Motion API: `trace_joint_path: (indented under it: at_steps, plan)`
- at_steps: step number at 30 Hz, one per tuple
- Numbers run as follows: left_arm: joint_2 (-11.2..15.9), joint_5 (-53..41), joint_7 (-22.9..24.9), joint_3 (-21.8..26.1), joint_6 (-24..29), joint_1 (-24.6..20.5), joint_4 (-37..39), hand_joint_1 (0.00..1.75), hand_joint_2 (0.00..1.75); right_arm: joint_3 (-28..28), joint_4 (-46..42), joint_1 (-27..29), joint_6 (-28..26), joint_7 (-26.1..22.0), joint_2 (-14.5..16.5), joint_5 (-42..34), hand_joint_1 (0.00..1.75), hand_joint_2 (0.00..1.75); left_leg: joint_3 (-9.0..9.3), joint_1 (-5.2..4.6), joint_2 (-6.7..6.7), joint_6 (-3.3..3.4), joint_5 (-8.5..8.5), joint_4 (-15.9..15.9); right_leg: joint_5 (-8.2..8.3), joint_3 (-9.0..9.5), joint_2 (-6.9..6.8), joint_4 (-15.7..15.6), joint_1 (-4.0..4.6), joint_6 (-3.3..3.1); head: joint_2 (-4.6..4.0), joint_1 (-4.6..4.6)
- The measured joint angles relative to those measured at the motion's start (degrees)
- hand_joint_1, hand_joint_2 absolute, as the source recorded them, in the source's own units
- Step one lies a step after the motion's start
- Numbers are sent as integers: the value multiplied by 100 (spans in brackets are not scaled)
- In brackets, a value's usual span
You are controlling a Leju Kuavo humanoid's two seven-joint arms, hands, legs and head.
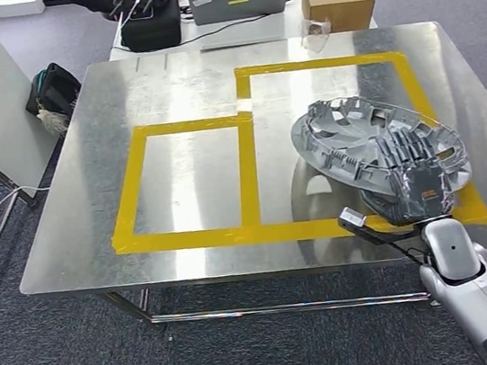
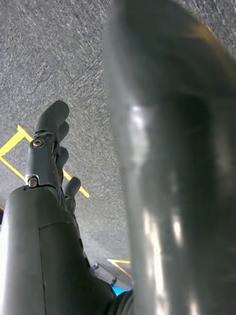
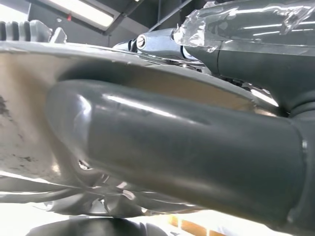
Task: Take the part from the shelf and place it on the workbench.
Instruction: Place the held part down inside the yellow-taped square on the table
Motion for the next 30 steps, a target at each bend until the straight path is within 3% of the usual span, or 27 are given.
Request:
trace_joint_path:
  at_steps: [22, 24, 30]
  plan:
    - [-3, 0, 14, 0, -83, -29, 0, 0, 0, 46, 154, -74, -3, -2, 86, -6, 0, 0, -1, -1, 0, 1, -1, 0, 1, 0, -2, 0, -1, -1, 0, -1]
    - [-3, 3, 74, 0, -324, -35, 0, 0, 0, 53, 168, -86, -3, -27, 104, -23, 0, 0, -2, -2, 0, 1, -1, 1, 2, 1, -1, 0, -1, 0, 0, -1]
    - [0, 100, 303, 1, -1713, -115, 0, 0, 0, 161, 390, -375, 18, -119, 382, -32, 0, 0, -9, -15, 1, 13, -10, 18, 10, -1, 1, -2, -11, 12, 0, -1]
